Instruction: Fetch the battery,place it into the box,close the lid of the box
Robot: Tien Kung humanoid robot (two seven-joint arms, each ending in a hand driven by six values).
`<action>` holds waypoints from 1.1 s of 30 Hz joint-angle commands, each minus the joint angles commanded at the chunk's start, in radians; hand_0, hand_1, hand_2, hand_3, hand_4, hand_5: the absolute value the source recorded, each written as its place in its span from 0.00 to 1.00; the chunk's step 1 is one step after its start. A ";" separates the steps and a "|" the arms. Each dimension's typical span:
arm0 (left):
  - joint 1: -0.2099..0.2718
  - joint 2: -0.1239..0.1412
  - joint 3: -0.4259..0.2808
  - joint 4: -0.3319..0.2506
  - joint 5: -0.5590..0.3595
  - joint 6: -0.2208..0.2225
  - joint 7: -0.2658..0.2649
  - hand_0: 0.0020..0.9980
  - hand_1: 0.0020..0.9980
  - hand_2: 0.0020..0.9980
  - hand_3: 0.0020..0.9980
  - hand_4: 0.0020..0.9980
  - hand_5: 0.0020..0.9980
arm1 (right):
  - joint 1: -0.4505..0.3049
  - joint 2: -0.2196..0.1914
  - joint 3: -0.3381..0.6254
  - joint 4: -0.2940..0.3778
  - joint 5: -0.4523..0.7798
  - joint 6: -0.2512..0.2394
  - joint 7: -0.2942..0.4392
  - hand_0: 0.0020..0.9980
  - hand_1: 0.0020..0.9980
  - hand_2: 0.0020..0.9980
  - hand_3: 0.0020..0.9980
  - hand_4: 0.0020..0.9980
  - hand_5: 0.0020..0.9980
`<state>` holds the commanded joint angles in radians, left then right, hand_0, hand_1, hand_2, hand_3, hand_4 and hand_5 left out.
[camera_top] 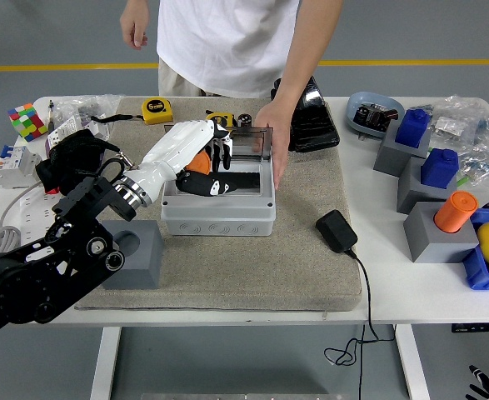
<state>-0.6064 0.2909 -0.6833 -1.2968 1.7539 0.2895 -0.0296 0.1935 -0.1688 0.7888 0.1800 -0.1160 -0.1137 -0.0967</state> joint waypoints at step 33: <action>-0.127 -0.136 0.133 0.227 0.029 0.055 0.061 0.10 0.24 0.34 0.48 1.00 0.00 | 0.001 0.000 -0.036 0.000 0.025 -0.002 -0.001 0.62 0.69 0.67 0.55 0.92 0.49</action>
<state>-0.7329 0.1549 -0.5506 -1.0701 1.7830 0.3447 0.0316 0.1944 -0.1685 0.7531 0.1800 -0.0914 -0.1159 -0.0973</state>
